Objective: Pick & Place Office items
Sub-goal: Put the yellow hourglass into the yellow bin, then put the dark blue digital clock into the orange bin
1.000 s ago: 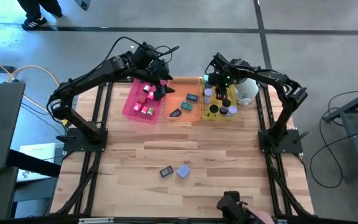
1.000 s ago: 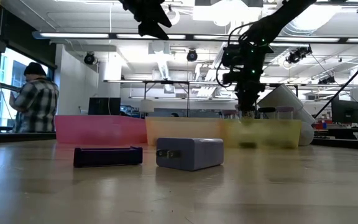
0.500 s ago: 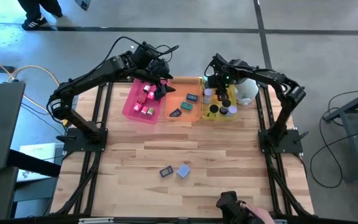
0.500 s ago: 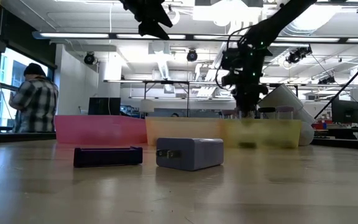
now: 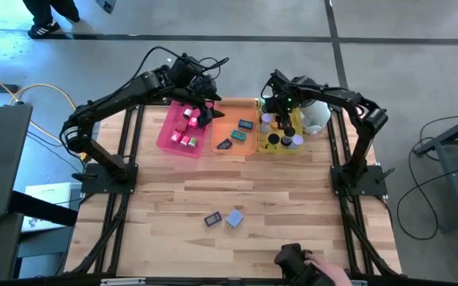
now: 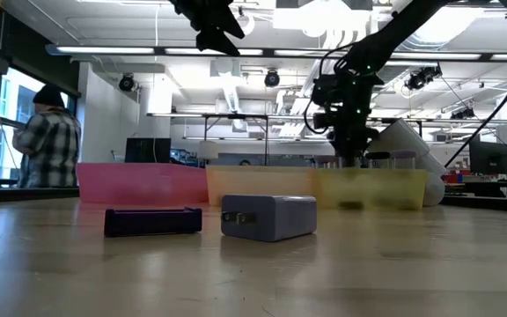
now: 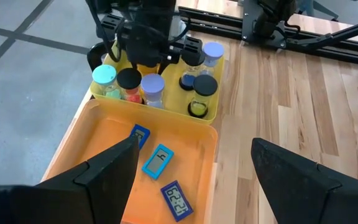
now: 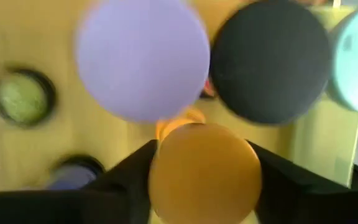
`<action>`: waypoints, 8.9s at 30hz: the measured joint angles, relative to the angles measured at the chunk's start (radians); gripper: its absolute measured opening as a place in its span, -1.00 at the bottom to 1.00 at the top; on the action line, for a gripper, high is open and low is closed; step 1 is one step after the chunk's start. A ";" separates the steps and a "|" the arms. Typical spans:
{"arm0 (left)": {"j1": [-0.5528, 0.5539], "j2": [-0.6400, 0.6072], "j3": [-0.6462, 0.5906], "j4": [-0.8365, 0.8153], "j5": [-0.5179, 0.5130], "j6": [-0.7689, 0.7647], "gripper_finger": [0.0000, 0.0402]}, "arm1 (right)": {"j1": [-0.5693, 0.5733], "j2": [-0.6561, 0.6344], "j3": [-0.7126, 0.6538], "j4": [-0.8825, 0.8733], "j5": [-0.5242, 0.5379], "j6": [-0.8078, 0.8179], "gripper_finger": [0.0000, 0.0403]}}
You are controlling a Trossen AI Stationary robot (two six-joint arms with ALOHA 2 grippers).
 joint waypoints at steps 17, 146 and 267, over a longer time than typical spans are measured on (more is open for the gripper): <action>0.000 0.000 0.000 0.000 -0.022 0.000 0.52 | 0.042 -0.026 -0.002 -0.007 0.117 -0.059 0.80; -0.997 0.581 -0.002 -0.232 -0.545 -0.805 0.52 | 1.428 -0.721 0.000 -0.339 0.165 1.410 0.77; 0.055 0.389 -0.087 0.112 -0.185 -0.279 -0.24 | 1.093 -0.793 0.000 -0.245 0.399 1.155 0.77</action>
